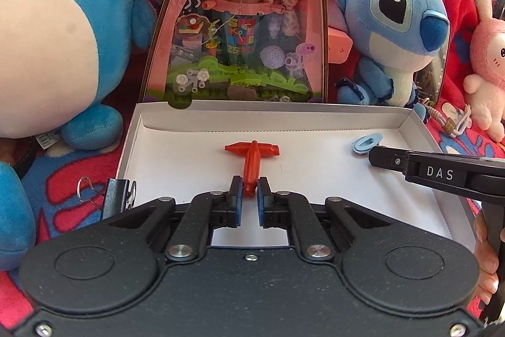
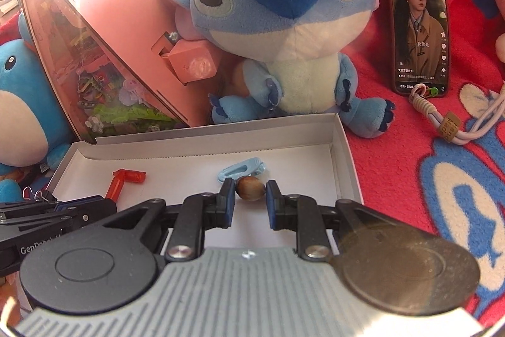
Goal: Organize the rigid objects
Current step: 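Open the left tool to drop the crayon while the right tool releases the nut into the box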
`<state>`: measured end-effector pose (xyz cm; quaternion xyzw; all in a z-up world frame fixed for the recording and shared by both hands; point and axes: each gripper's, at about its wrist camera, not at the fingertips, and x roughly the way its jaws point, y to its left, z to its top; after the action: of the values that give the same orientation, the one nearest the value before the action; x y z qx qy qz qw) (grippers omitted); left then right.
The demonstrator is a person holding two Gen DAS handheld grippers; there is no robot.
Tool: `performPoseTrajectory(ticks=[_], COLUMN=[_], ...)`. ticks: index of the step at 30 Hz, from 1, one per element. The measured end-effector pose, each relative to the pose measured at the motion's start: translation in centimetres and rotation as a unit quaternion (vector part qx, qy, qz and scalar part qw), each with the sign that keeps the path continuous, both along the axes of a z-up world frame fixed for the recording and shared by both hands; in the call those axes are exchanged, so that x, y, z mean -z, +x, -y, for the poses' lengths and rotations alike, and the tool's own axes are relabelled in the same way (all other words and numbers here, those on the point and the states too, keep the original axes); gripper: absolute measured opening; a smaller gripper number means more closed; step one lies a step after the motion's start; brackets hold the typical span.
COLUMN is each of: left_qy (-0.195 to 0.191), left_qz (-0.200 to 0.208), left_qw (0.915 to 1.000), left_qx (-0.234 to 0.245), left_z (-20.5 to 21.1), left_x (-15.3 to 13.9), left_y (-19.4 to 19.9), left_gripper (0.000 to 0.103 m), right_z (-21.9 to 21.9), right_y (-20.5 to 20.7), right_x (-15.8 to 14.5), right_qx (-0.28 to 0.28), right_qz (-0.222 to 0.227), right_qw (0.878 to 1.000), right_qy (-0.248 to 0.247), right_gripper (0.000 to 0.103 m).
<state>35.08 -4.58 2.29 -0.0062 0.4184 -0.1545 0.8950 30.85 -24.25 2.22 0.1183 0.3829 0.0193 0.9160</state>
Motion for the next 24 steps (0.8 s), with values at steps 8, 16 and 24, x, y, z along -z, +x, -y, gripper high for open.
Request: performPoseTrajectory(ticks=[8, 16, 24], left_qy=[0.014, 0.024, 0.026], left_qz=[0.008, 0.031, 0.062], left_qw=[0.9999, 0.9992, 0.9977], left_qx=[0.004, 0.001, -0.014], left_z=[0.3, 0.1, -0.8], left_x=[-0.1, -1.7, -4.6], left_y=[-0.3, -1.5, -4.3], left_gripper=[0.014, 0.037, 0.05], right_z=[0.1, 0.5, 0.9], right_y=[0.0, -1.2, -3.9], right_x=[-0.1, -1.5, -3.7], right_qx=[-0.001, 0.003, 0.0], right_qz=[0.006, 0.02, 0.042], right_qw=[1.0, 1.0, 0.999], right_qy=[0.003, 0.009, 0.001], right_gripper=[0.032, 0.048, 0.056])
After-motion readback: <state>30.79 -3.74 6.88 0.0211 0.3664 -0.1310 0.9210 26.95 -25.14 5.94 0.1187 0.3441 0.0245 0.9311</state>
